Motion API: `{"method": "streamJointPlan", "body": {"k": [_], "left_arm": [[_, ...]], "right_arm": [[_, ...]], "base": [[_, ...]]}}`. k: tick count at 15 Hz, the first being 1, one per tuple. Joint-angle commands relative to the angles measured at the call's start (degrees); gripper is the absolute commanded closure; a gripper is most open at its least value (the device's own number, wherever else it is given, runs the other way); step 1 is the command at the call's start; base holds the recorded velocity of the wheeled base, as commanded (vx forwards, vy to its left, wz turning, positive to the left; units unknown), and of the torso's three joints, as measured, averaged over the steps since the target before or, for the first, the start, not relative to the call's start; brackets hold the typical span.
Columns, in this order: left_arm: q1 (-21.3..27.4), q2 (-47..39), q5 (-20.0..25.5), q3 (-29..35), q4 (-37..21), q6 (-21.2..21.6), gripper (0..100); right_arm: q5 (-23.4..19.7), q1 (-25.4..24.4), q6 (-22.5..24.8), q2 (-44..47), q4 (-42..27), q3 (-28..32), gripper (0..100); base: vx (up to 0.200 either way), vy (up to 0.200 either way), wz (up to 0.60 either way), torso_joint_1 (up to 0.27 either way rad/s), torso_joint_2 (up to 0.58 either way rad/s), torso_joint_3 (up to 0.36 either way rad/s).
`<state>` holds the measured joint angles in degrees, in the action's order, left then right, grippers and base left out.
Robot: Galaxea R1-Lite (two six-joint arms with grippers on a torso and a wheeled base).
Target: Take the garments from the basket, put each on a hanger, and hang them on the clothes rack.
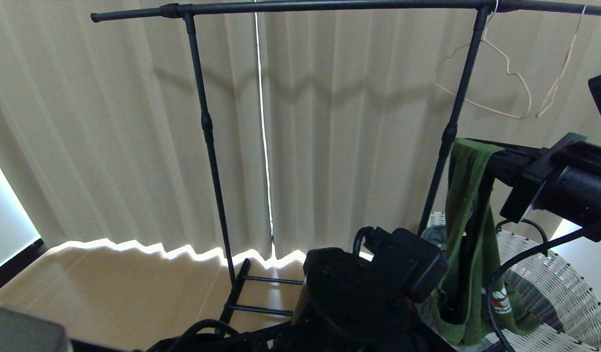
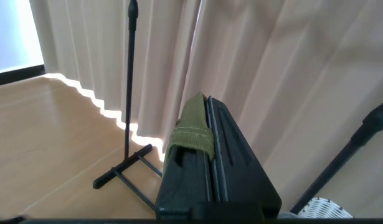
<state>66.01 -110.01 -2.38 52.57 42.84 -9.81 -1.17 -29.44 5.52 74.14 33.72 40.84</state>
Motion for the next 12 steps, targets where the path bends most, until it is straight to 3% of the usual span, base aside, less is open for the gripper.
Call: {"method": "streamJointPlan", "body": {"k": [1, 4, 9, 12], "left_arm": [[-4.3, -6.1, -0.9, 4.5, 0.1, 4.3, 0], [-7.3, -9.6, -1.1, 7.4, 0.2, 6.5, 0], [-7.6, -13.7, -1.1, 12.7, 0.1, 7.1, 0], [-7.7, -14.4, -1.3, 12.1, 0.1, 9.6, 0]], "right_arm": [[-0.1, -0.2, 0.0, 0.4, 0.0, 0.1, 100], [-0.1, -0.2, 0.0, 0.2, 0.0, 0.1, 100], [-0.1, -2.5, -0.1, 0.1, 0.1, 0.4, 100], [0.0, -3.3, -0.1, 0.1, 0.1, 1.0, 100]], "base": [[0.0, 0.0, 0.0, 0.0, 0.0, 0.0], [0.0, 0.0, 0.0, 0.0, 0.0, 0.0], [0.0, 0.0, 0.0, 0.0, 0.0, 0.0], [0.0, 0.0, 0.0, 0.0, 0.0, 0.0]]}}
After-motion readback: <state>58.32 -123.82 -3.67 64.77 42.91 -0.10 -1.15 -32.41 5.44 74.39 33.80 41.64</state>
